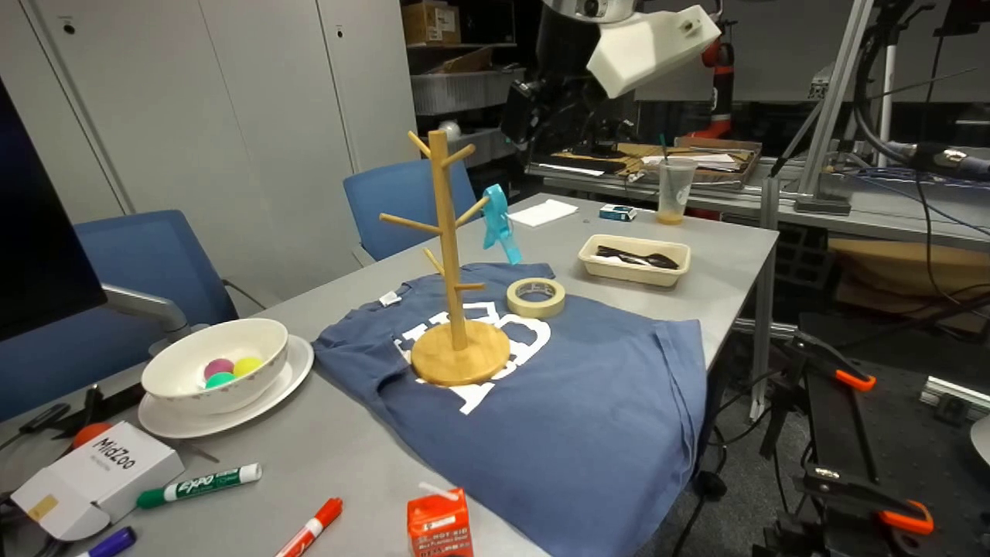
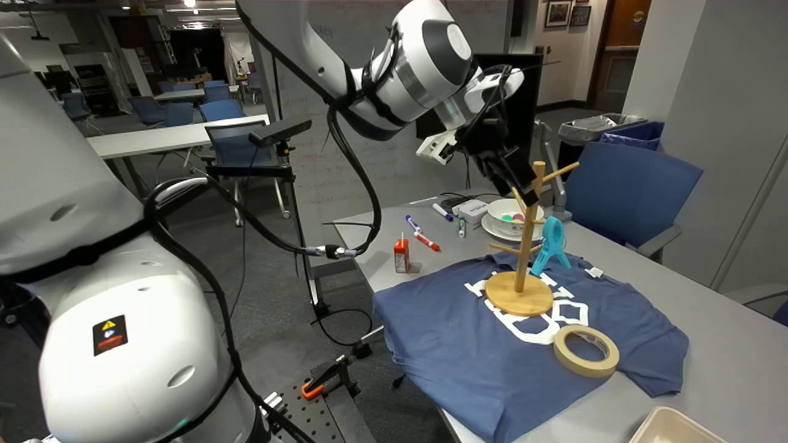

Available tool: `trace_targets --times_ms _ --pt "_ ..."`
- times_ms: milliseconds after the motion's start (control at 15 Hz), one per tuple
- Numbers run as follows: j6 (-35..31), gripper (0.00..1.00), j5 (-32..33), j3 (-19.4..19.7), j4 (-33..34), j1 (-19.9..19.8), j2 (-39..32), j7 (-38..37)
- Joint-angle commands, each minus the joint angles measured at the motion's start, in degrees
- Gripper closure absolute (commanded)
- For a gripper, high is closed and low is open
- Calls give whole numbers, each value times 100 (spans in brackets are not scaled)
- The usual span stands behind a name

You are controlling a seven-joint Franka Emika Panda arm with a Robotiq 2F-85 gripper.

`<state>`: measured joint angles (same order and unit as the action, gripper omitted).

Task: Hang the blue clip on the wooden stand

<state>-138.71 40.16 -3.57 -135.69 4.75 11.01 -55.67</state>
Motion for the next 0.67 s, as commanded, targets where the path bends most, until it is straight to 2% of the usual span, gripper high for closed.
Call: trace_targets --times_ms 0,267,600 --pt "88 0 -179 -187 -419 -116 751 116" --pt "-12 0 -410 -252 -710 -112 1269 221" --pt "-183 0 -1234 -326 -914 -90 1620 416"
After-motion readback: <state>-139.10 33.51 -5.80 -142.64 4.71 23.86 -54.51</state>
